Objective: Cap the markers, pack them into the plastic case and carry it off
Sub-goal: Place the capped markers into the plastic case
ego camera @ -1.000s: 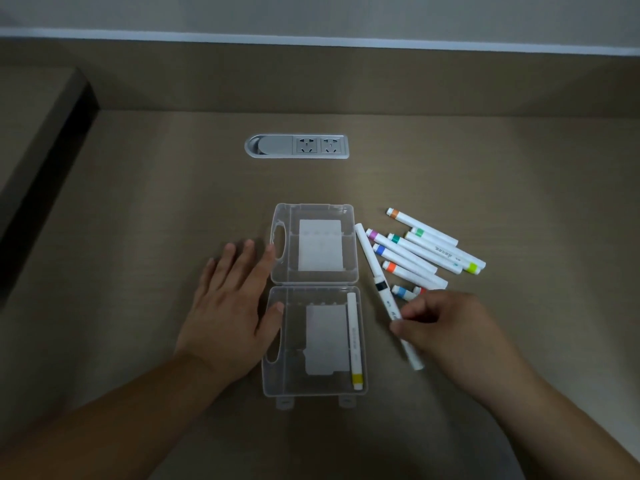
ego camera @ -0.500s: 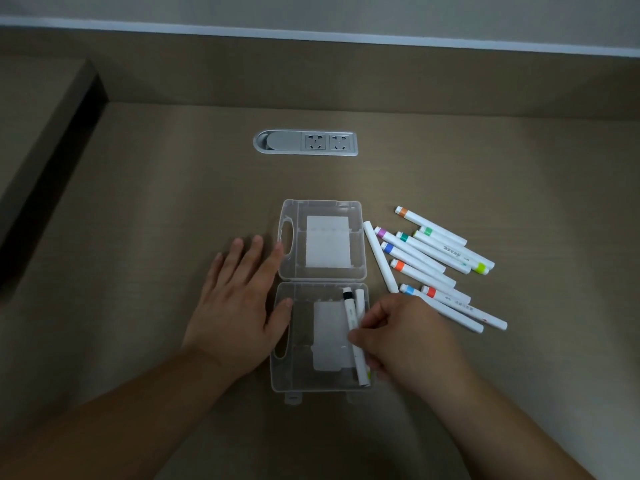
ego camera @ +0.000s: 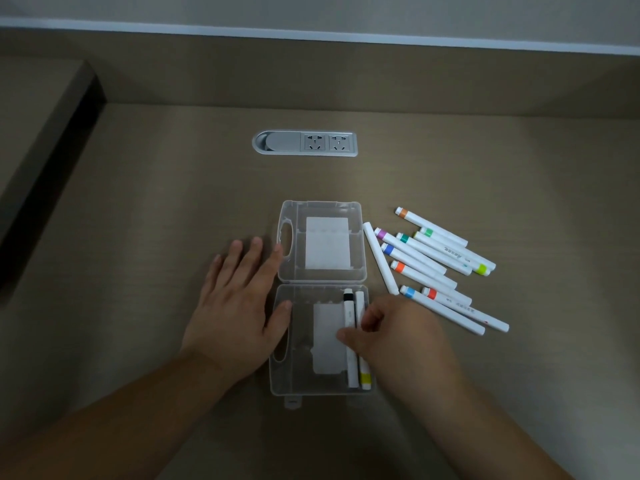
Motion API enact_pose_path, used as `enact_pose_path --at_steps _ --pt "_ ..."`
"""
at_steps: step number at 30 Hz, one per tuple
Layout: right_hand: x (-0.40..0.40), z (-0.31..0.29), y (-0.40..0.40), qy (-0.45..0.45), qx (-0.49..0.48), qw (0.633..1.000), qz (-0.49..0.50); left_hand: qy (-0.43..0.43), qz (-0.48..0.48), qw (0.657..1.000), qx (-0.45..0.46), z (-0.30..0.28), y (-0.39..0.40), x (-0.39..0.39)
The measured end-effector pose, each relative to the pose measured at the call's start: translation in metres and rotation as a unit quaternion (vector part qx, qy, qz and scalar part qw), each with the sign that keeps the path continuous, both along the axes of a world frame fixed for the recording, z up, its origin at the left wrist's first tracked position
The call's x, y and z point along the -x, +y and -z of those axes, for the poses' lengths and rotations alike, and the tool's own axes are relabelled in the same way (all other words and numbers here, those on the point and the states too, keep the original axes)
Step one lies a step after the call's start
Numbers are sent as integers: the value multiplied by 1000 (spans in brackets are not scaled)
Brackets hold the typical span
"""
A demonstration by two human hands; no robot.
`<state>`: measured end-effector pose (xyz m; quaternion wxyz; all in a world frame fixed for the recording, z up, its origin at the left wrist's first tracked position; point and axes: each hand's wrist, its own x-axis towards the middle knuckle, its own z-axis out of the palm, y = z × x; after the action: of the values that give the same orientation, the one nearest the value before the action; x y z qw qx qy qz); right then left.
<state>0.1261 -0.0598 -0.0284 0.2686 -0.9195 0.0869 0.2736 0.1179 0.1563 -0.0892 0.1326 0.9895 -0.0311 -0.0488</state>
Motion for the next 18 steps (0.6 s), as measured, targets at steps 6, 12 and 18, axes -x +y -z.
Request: enact_pose_path --at_steps 6,12,18 --pt "-6 -3 18 -18 82 995 -60 0 -2 1000 1 0 -1 0" --pt "-11 -1 14 -20 55 998 -9 -2 1 1000 -2 0 0 0" --pt "-18 -8 -9 -64 -82 994 35 -5 -1 1000 -5 0 0 1"
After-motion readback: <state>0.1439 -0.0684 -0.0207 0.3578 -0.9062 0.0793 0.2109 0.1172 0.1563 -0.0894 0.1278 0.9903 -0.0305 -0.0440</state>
